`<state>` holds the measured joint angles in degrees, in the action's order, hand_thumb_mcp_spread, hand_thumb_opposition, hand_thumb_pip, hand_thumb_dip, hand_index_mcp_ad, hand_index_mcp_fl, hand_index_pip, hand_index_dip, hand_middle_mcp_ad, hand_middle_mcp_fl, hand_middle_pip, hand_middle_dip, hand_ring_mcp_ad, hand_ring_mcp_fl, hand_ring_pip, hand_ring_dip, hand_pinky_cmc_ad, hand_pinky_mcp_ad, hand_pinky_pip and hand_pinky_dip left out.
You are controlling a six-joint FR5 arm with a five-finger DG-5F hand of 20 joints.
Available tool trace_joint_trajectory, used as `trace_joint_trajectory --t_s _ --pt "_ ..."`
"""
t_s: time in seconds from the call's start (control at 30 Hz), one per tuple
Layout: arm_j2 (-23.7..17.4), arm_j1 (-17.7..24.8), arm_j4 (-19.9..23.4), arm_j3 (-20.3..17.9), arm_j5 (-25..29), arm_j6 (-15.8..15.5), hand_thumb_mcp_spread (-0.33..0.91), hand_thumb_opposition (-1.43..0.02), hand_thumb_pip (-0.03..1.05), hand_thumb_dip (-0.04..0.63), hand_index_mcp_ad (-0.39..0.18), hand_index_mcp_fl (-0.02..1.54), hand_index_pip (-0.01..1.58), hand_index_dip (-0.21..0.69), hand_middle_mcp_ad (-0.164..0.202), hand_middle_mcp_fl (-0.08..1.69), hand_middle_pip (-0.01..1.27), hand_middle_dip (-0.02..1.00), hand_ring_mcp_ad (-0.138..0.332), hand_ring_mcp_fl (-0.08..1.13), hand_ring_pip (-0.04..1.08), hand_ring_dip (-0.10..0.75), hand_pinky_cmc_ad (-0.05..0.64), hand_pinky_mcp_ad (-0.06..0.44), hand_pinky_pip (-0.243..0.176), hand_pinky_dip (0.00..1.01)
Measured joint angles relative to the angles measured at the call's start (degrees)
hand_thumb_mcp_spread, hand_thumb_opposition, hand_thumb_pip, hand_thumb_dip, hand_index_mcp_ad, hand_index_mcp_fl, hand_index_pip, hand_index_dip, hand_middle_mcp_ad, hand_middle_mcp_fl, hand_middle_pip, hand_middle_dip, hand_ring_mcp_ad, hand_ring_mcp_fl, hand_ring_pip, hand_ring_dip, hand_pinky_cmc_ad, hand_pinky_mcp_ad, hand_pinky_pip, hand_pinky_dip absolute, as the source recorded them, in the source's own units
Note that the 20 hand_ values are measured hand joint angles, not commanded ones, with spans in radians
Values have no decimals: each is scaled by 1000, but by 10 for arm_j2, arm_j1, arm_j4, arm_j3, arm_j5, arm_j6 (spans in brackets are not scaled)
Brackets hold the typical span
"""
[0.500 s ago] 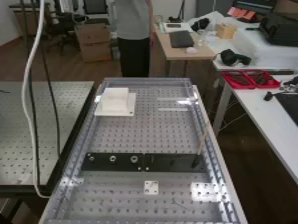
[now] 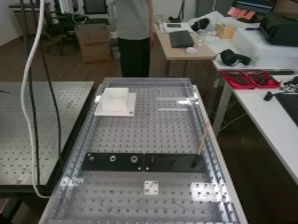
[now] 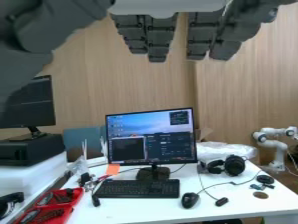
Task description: Grab the paper clip and place it in the clear container
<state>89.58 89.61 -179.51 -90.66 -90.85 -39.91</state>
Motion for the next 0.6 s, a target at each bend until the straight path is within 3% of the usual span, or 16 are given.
trace_joint_trajectory --t_s 0.07,0.33,0.6 --pt "0 0 0 0 0 1 202 -572 187 9 37 3 38 120 40 31 87 35 176 17 75 16 195 157 -75 257" --pt "2 0 9 -11 1 7 201 -607 187 9 58 9 54 140 58 30 101 40 204 12 84 16 227 183 -94 305" --pt "4 -3 65 -60 2 17 202 -627 209 5 63 10 56 154 72 31 106 47 216 16 86 16 251 182 -106 321"
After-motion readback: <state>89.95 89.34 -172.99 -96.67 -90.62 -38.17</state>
